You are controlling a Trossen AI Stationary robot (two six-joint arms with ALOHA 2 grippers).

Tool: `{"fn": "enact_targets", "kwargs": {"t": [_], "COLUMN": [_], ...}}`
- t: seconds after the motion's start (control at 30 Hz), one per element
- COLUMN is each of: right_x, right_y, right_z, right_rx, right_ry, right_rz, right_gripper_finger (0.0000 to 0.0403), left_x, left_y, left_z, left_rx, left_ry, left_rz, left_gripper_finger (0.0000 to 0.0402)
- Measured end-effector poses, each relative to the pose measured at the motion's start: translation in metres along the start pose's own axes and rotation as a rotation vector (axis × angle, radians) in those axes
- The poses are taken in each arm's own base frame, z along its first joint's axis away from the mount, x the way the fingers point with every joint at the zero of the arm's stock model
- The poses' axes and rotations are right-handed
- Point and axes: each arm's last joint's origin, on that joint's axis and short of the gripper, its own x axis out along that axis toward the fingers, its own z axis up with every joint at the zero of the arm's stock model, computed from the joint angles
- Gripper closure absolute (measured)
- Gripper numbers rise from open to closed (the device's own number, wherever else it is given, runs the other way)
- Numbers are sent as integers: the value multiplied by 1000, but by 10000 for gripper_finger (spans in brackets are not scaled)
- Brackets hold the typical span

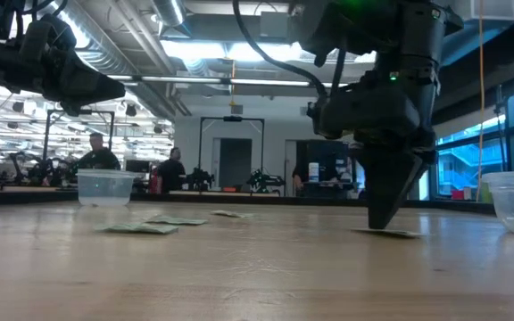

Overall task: Pick and place Stevia / Truvia into bins
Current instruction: Put the stevia packet into the round transparent container

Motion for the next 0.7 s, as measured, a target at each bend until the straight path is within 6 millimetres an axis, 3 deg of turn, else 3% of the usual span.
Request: {"fn": "enact_targets", "kwargs": {"t": [0.2, 0.5, 0.7], "right_x": [-3, -15, -13], "right_y": [2, -1, -2], "right_z": [-9, -23, -24], "right_rx": [-29, -61, -55], "right_ry": [25, 203, 195], "right_rz": [-40, -189, -190], "right_gripper_finger": [403, 403, 403], "left_x": [0, 0, 0], "left_y": [0, 0, 0], "left_z": [0, 0, 0], "left_rx": [0, -1, -4], "left_ry": [0, 0, 0], "left_rz": [0, 0, 0], "left_gripper_finger": [329, 329, 329]}}
